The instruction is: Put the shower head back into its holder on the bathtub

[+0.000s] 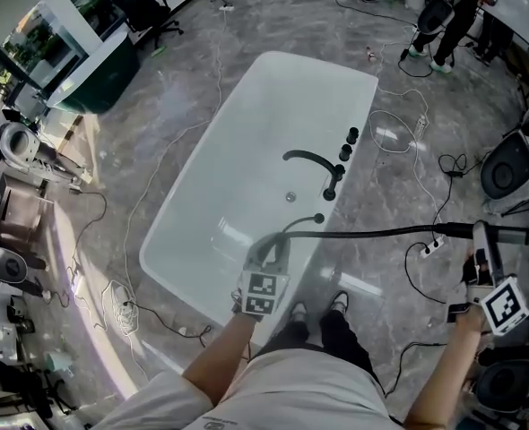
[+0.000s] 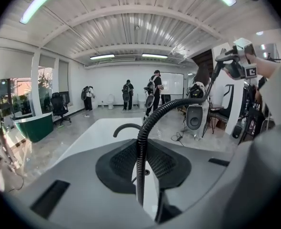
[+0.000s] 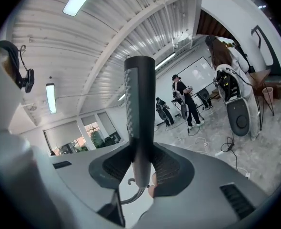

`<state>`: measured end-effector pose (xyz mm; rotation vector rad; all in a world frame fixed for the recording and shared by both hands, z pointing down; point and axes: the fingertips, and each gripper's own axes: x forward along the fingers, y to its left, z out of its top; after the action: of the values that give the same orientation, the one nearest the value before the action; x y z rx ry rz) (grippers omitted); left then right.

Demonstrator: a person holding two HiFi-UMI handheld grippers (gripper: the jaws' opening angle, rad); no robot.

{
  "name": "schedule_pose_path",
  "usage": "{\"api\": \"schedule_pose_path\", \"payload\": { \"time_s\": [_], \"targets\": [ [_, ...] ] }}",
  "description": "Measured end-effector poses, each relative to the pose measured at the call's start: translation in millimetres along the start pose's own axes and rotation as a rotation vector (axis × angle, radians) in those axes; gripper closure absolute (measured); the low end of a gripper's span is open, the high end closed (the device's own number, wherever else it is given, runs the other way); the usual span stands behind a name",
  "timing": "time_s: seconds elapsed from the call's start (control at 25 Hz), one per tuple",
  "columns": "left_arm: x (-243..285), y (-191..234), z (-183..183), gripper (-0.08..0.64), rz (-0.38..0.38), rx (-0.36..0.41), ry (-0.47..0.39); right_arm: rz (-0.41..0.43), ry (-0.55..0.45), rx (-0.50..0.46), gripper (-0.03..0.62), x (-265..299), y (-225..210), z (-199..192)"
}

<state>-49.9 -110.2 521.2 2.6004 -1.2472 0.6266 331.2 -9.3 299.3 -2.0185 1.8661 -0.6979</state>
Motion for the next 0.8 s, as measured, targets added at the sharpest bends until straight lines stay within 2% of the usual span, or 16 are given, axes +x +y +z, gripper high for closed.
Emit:
{"api": "schedule_pose_path", "payload": {
  "time_s": [0.12, 0.24, 0.44, 0.64, 0.8],
  "targets": [
    [-6, -1, 38, 0.5, -0.008, 0.012, -0.071, -0.05, 0.041, -0.055, 0.451, 3, -6, -9],
    [-11, -6, 82, 0.5, -0.034, 0.024, -0.15, -0.057, 0.075, -0.122, 0.451, 8, -1, -13],
    [-14, -26, 155, 0.5, -0.105, 0.056, -0.273, -0.017, 0.116, -0.219, 0.451, 23, 10, -20],
    [-20, -63, 213, 0.5, -0.211, 0.134, -0.372, -0.002, 0.165, -0.3, 0.451, 35, 19, -26],
    [-14, -83, 251, 0.5, -0.233, 0.185, -0.446, 0.024, 0.174, -0.345, 0.451, 47, 23, -23]
  ]
}}
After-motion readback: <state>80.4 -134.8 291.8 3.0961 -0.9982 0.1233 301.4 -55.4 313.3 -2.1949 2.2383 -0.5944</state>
